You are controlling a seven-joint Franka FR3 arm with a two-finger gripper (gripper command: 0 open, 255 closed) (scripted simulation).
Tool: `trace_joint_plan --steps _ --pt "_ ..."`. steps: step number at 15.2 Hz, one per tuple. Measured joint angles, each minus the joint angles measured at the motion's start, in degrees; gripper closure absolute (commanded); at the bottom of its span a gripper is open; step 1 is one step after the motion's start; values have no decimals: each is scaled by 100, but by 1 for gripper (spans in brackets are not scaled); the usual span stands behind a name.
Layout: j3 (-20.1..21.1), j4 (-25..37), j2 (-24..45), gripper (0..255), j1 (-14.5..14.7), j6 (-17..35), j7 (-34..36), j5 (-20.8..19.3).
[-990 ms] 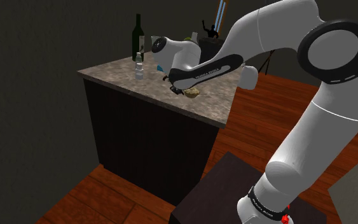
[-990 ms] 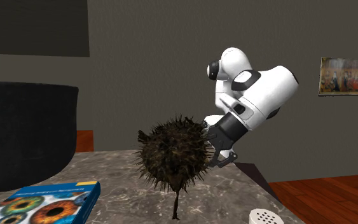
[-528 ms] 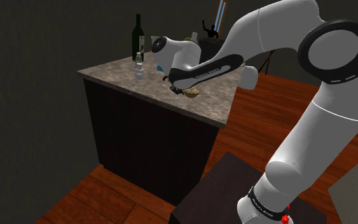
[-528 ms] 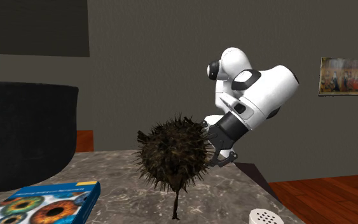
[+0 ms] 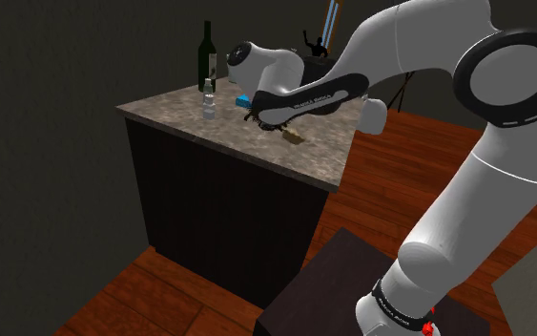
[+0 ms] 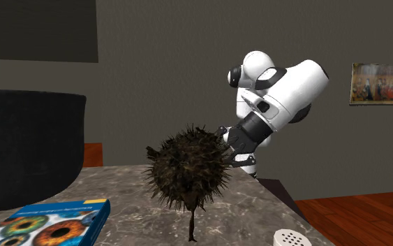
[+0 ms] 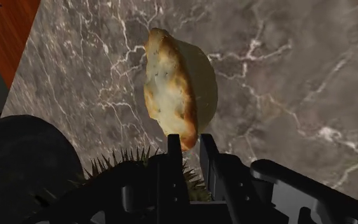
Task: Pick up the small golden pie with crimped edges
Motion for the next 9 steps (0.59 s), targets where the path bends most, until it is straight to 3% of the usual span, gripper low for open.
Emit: trace_joint_plan --steps 9 --pt "8 388 -184 255 8 -385 -439 173"
